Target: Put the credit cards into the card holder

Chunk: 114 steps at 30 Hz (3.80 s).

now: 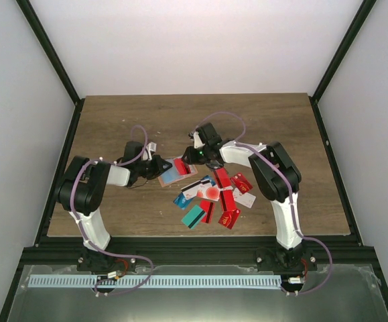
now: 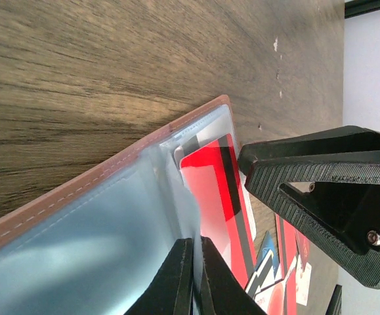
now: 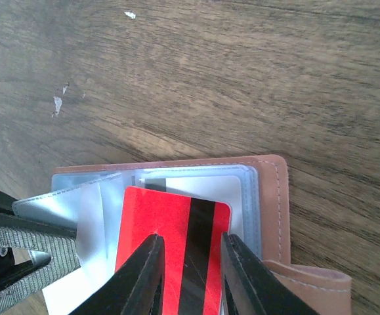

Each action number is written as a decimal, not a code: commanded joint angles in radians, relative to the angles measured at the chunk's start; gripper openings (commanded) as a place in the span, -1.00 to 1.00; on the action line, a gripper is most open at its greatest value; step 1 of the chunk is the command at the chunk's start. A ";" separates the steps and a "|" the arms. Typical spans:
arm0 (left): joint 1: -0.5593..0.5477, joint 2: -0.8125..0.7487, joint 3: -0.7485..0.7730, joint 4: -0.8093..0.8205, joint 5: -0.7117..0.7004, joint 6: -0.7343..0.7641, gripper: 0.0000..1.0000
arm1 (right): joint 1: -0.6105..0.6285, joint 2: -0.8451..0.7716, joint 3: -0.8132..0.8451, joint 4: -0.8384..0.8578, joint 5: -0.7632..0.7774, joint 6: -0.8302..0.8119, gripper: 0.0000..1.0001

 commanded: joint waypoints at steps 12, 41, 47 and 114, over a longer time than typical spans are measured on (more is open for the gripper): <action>0.003 0.016 -0.009 0.022 0.019 0.019 -0.64 | 0.032 0.023 -0.023 -0.018 -0.018 0.013 -0.48; 0.003 -0.023 -0.062 0.065 0.029 -0.023 -0.52 | 0.048 0.078 -0.029 0.102 -0.216 0.107 -0.61; 0.008 -0.038 -0.097 0.073 0.018 -0.026 -0.52 | 0.049 0.093 -0.032 0.136 -0.261 0.126 -0.66; -0.038 -0.043 0.405 -1.019 -0.390 0.464 -0.84 | 0.097 -0.037 -0.149 0.124 -0.227 -0.005 -0.55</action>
